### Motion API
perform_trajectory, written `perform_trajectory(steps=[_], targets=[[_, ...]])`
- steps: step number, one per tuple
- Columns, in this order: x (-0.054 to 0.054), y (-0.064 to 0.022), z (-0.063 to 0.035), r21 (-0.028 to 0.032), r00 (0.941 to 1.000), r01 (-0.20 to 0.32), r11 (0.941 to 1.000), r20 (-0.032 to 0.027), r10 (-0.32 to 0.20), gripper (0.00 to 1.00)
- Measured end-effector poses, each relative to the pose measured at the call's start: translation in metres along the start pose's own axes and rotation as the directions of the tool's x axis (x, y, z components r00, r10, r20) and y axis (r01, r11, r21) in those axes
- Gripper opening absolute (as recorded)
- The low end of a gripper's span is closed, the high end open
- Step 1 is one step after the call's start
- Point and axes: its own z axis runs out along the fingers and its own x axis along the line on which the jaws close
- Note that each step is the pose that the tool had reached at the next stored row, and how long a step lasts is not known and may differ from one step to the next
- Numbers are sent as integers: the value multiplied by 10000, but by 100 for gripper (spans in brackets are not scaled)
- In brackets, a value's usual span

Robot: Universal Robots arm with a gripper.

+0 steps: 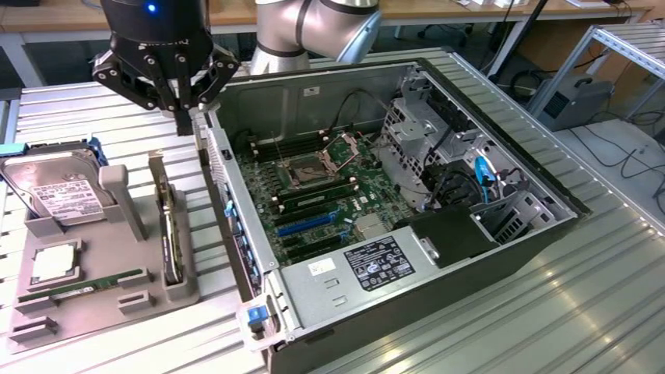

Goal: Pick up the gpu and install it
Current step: 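Reach for the gpu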

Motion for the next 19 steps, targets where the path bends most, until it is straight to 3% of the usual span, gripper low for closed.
perform_trajectory(steps=[19], targets=[[181,-14,-5,0,10000,1,10000,1,-1,11]])
